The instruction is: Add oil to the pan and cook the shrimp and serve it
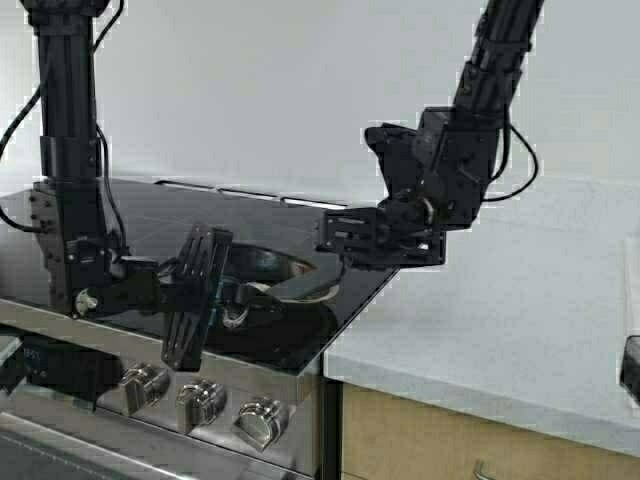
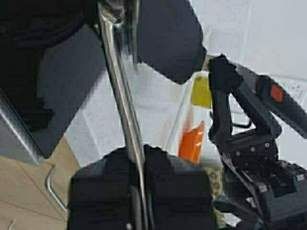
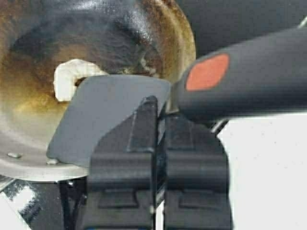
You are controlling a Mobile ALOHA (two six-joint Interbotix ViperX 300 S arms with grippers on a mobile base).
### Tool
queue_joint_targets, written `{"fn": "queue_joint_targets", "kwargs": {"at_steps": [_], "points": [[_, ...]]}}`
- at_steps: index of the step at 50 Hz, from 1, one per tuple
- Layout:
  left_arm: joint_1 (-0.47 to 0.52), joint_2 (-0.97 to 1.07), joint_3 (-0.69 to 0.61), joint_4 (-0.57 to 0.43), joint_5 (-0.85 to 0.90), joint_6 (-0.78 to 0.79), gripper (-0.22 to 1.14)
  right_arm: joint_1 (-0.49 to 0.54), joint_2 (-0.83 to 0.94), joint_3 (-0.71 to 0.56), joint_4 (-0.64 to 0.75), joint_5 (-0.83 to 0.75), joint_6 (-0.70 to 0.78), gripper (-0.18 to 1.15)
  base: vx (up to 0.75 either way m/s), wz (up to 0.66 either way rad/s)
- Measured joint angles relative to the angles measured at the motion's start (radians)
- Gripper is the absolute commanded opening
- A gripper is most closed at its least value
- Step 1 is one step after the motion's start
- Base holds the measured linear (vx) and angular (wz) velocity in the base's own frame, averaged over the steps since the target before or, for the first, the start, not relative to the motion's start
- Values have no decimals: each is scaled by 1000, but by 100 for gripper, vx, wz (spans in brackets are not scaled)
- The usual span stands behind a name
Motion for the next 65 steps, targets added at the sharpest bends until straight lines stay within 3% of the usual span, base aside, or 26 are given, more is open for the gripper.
{"fn": "queue_joint_targets", "kwargs": {"at_steps": [14, 34, 44, 65], "points": [[2, -2, -2, -2, 0, 0, 3, 0, -29, -40, 78, 11, -2, 8, 0, 0], [12, -2, 0, 2, 0, 0, 3, -112, -57, -118, 67, 87, -8, 8, 0, 0], [5, -2, 3, 21, 0, 0, 3, -107, 3, -187, 49, 149, -8, 8, 0, 0], [5, -2, 6, 32, 5, 0, 3, -138, 46, -213, 31, 164, -12, 8, 0, 0]]}}
